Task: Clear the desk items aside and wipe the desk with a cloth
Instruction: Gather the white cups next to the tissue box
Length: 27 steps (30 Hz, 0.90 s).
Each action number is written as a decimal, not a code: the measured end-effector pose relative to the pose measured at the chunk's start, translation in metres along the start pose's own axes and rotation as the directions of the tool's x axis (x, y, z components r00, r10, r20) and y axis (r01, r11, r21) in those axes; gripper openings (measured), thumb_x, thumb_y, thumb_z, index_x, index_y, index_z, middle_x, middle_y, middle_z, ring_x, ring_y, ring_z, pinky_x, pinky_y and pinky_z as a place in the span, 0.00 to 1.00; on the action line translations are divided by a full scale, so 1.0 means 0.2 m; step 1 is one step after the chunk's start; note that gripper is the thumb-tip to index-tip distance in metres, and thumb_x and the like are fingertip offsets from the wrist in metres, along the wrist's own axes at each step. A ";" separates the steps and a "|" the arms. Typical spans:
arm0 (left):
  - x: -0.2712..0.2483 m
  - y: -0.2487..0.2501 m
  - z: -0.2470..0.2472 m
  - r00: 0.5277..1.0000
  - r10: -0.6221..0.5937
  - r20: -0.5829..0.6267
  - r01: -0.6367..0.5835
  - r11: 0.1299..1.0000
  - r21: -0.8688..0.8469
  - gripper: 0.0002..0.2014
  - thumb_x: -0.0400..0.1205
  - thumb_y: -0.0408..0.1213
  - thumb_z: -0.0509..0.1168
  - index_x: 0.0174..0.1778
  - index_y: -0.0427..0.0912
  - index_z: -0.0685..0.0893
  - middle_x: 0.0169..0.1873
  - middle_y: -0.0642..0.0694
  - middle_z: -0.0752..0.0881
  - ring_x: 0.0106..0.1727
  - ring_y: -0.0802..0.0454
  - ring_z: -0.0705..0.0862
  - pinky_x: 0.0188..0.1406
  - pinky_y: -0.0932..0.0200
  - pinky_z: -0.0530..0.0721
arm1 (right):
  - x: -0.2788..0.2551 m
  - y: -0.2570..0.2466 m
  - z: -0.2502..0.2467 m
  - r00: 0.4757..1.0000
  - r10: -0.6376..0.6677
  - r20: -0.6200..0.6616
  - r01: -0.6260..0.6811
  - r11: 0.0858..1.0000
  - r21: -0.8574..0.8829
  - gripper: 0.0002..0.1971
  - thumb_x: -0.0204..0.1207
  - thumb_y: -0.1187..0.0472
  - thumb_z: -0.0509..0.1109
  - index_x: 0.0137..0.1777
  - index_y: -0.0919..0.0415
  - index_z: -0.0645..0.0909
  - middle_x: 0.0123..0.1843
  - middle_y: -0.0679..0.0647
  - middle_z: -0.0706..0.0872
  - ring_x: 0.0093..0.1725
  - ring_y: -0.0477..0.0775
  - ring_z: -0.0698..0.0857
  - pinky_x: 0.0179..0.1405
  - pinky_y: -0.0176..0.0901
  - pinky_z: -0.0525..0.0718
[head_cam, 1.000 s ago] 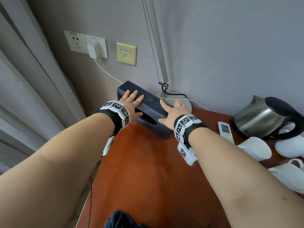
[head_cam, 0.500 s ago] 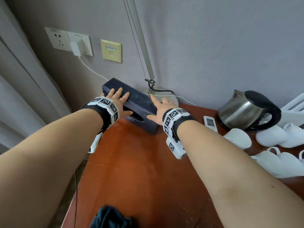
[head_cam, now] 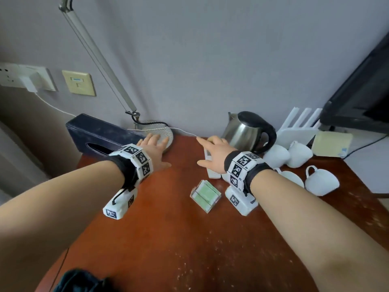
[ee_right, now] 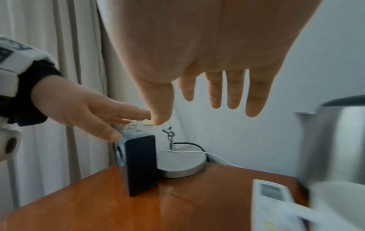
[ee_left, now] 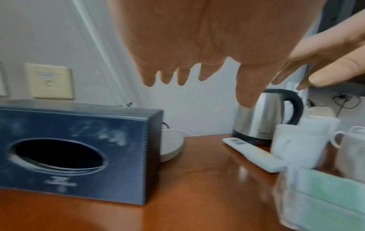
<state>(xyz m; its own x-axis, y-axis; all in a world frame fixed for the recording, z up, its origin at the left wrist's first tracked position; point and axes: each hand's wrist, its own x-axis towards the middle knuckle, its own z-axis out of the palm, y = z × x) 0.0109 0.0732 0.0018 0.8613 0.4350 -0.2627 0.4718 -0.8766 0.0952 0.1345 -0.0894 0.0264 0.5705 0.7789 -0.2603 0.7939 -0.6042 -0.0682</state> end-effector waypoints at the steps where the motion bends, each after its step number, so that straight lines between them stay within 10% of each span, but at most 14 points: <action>1: 0.01 0.07 0.00 1.000 0.007 0.017 -0.007 1.000 -0.007 0.43 0.80 0.56 0.61 0.83 0.48 0.42 0.83 0.44 0.45 0.84 0.44 0.43 0.83 0.46 0.48 | -0.04 0.10 0.01 1.000 0.023 0.013 -0.023 1.000 -0.006 0.37 0.79 0.43 0.61 0.83 0.46 0.46 0.78 0.54 0.61 0.77 0.59 0.62 0.74 0.55 0.69; 12: 0.19 0.87 0.18 0.993 0.038 0.114 -0.031 0.997 -0.064 0.39 0.80 0.51 0.63 0.82 0.55 0.47 0.83 0.46 0.48 0.83 0.42 0.48 0.80 0.48 0.52 | -0.30 1.03 0.26 0.957 0.162 0.243 -0.129 0.981 -0.145 0.48 0.71 0.48 0.71 0.82 0.42 0.41 0.84 0.52 0.49 0.82 0.56 0.52 0.78 0.53 0.61; 16: 0.33 1.04 0.25 0.989 -0.007 0.148 0.014 0.999 -0.046 0.46 0.78 0.50 0.68 0.83 0.53 0.41 0.83 0.44 0.46 0.83 0.41 0.48 0.80 0.42 0.58 | -0.26 1.10 0.33 0.947 0.037 0.319 0.012 0.989 -0.148 0.47 0.74 0.52 0.70 0.82 0.41 0.38 0.85 0.49 0.44 0.84 0.58 0.46 0.82 0.52 0.48; 20: 0.43 1.19 0.28 0.984 -0.066 0.166 0.069 0.998 -0.012 0.48 0.77 0.48 0.69 0.82 0.51 0.39 0.83 0.43 0.43 0.83 0.40 0.51 0.79 0.41 0.61 | -0.24 1.12 0.35 0.968 -0.048 0.246 0.078 0.991 -0.110 0.45 0.72 0.45 0.70 0.82 0.41 0.43 0.82 0.51 0.56 0.78 0.61 0.62 0.78 0.51 0.57; 27: 0.50 1.27 0.24 0.976 -0.070 0.205 0.067 0.998 0.023 0.47 0.74 0.41 0.73 0.82 0.55 0.48 0.80 0.47 0.54 0.81 0.43 0.55 0.75 0.43 0.68 | -0.25 1.11 0.37 0.990 -0.003 0.141 0.007 0.999 -0.035 0.42 0.71 0.38 0.67 0.81 0.41 0.49 0.76 0.53 0.65 0.76 0.62 0.66 0.80 0.53 0.46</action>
<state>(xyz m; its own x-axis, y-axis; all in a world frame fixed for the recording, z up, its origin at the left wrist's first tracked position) 0.2079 -0.1165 -0.0467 0.7691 0.4437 -0.4600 0.5237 -0.8501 0.0556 0.2660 -0.2755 -0.0477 0.5331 0.7490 -0.3933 0.8049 -0.5922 -0.0368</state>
